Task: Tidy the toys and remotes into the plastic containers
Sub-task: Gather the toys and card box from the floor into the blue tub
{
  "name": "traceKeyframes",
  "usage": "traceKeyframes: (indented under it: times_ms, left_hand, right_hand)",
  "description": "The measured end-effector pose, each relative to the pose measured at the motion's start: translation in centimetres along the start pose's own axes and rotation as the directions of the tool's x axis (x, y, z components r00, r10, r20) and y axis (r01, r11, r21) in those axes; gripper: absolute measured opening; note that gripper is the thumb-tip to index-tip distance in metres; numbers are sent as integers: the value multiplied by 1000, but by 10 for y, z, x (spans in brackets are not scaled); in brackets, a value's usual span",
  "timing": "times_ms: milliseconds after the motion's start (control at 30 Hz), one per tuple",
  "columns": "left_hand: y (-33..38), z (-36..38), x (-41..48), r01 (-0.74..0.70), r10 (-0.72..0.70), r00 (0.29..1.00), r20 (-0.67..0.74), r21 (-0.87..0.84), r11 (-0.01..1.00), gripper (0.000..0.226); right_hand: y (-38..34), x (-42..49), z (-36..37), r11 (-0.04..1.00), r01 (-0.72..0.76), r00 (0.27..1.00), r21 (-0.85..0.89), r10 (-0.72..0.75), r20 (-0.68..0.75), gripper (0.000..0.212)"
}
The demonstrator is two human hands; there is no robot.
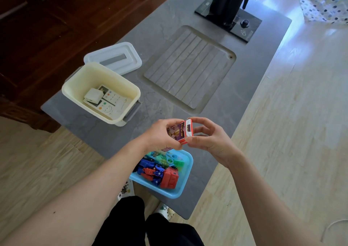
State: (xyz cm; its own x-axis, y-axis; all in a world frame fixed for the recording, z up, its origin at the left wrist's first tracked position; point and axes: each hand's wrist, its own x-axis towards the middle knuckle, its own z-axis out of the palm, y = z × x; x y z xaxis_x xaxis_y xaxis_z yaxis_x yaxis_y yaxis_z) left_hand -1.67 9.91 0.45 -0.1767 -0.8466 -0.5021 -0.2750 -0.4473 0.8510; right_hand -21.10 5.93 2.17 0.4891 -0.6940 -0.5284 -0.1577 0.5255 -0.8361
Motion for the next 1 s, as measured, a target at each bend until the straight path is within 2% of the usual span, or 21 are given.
traceKeyframes:
  times_ms: [200,367,433,500,633,700,767,867,933,1000]
  left_hand:
    - [3,1,-1,-7,7,1000,1,31,999,71]
    - [1,3,-3,6,-6,1000,-2,71,997,74]
    - [1,3,-4,-2,5,1000,-29,99,995,74]
    - [2,4,-3,-17,23,998,-60,108,994,73]
    - [3,6,-2,-33,48,995,-92,157,987,73]
    - [2,6,-1,-47,75,991,-107,244,969,77]
    - [-3,5,-2,-50,89,992,-88,378,924,81]
    - [-13,6,-5,-66,88,996,-15,536,842,70]
    - [-24,7,-7,-55,70,998,-6,548,835,65]
    - [-34,5,-9,-22,40,999,-27,485,874,67]
  right_hand:
    - [-3,-1,0,997,13,1000,-73,-12,4,55]
    - [-7,1,2,956,30,999,-291,-36,-14,56]
    - [-7,1,4,942,34,999,-333,-42,-16,62]
    - [-5,0,7,975,18,1000,-220,-21,-12,67]
    - [5,-1,18,998,-22,993,64,30,-116,34]
    - [14,0,21,989,-69,983,131,89,-160,36]
    - [21,0,23,988,-123,978,92,136,-158,36]
    - [31,-3,24,985,-174,973,10,173,-155,23]
    - [42,-4,28,981,-189,961,-35,177,-212,18]
    - [54,-3,32,975,-194,936,-104,152,-317,17]
